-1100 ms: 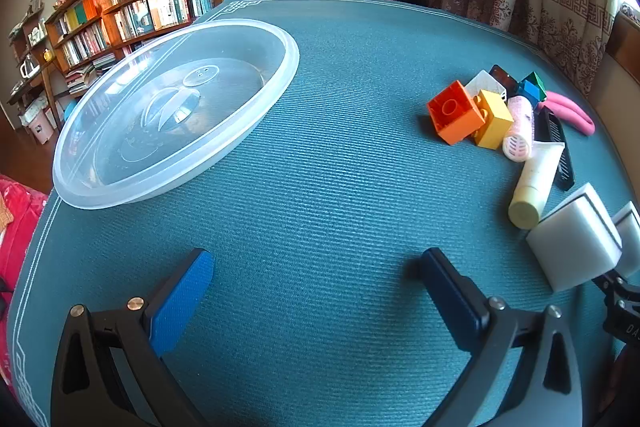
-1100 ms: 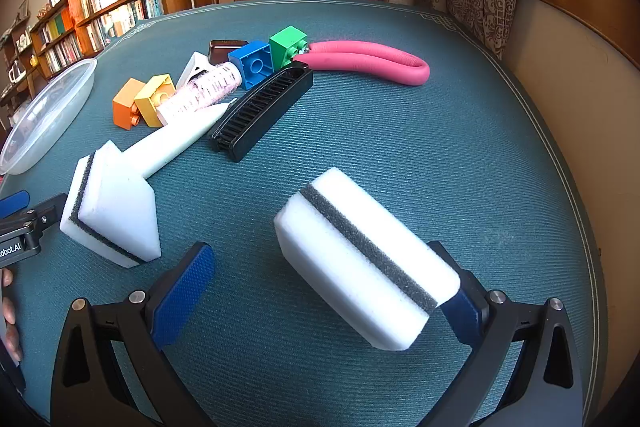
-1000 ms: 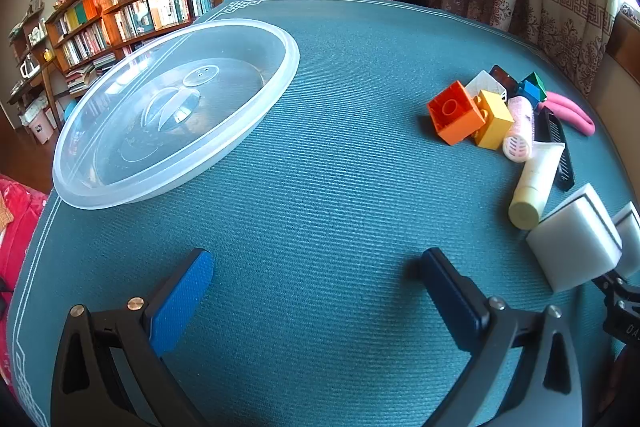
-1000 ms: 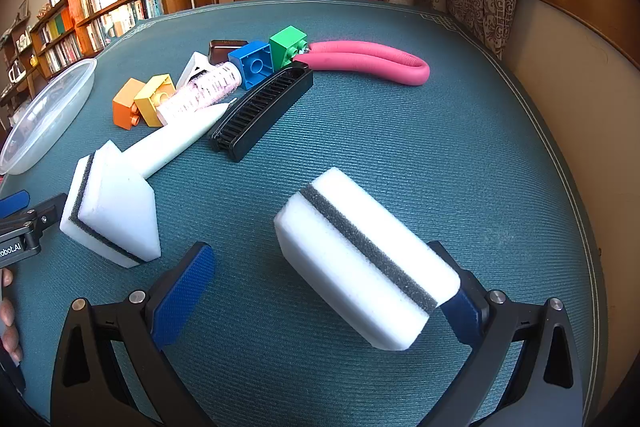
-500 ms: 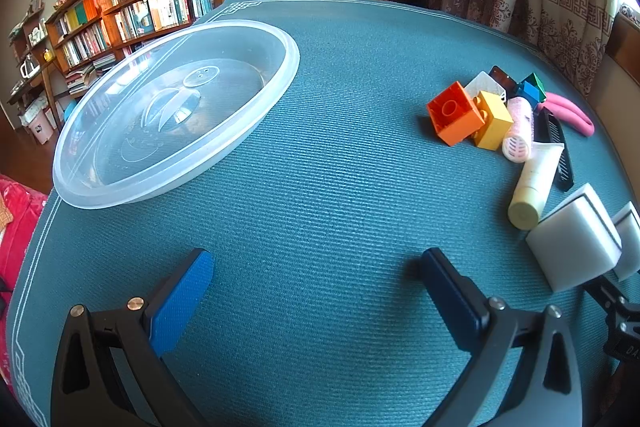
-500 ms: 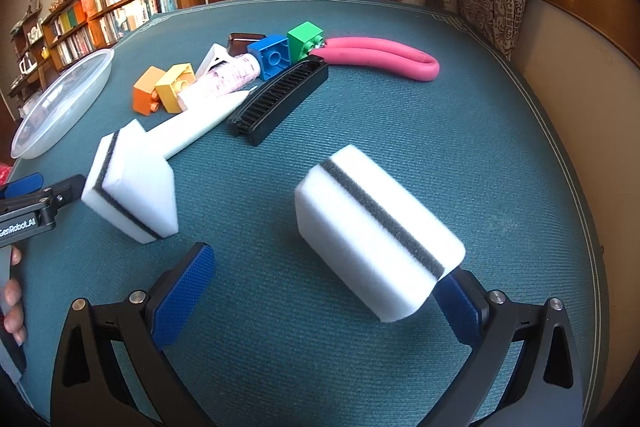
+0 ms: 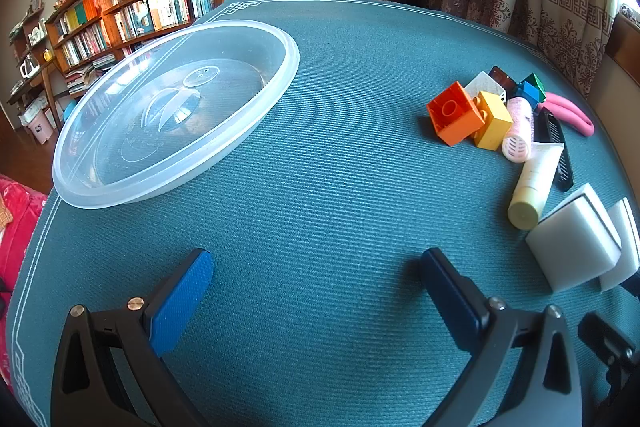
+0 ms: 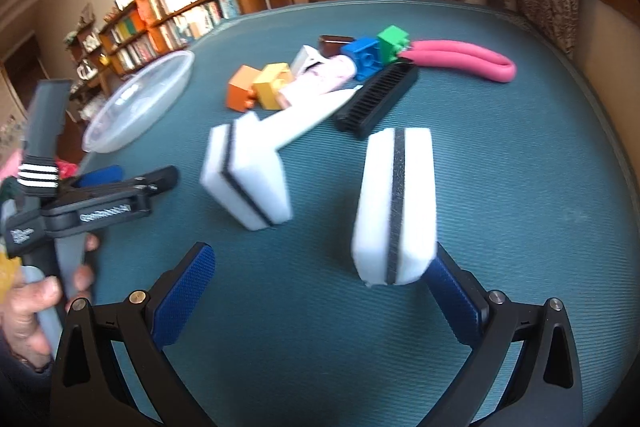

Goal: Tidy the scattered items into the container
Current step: 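Move the right tool to the white striped sponge and close on it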

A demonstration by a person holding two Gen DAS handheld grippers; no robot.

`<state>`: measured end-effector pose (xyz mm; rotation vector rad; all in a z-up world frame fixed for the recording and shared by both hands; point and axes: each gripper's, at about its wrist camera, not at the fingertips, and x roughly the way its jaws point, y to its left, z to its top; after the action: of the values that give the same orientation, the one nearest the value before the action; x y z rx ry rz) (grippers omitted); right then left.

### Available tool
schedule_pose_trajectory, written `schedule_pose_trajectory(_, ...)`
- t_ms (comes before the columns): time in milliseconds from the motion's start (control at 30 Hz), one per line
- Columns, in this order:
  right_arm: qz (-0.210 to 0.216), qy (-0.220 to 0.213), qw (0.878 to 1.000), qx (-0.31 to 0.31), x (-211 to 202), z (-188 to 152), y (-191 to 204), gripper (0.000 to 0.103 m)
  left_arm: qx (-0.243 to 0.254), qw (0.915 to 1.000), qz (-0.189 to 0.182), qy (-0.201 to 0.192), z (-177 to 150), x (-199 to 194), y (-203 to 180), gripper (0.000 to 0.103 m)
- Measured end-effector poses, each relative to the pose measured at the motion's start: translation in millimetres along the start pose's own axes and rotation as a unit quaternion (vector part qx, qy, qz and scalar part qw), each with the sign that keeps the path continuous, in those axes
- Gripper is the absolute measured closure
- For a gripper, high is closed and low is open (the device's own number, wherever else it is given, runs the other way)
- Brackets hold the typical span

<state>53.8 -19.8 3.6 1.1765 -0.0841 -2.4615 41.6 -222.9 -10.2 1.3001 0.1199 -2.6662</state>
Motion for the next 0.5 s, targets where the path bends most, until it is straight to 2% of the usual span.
schedule_pose_trajectory(100,0.033,-0.004,0.999,0.010,1,0,6,0.000,0.000,1.0000,0.000,0.000,0,0,0,0.000)
schedule_pose_trajectory(333,0.032,-0.010,0.999,0.022,5,1,11,0.001,0.000,1.0000,0.000,0.000,0,0,0,0.000)
schedule_pose_trajectory(500,0.022,-0.017,0.998,0.049,2,2,9,0.014,0.000,1.0000,0.000,0.000,0,0,0,0.000)
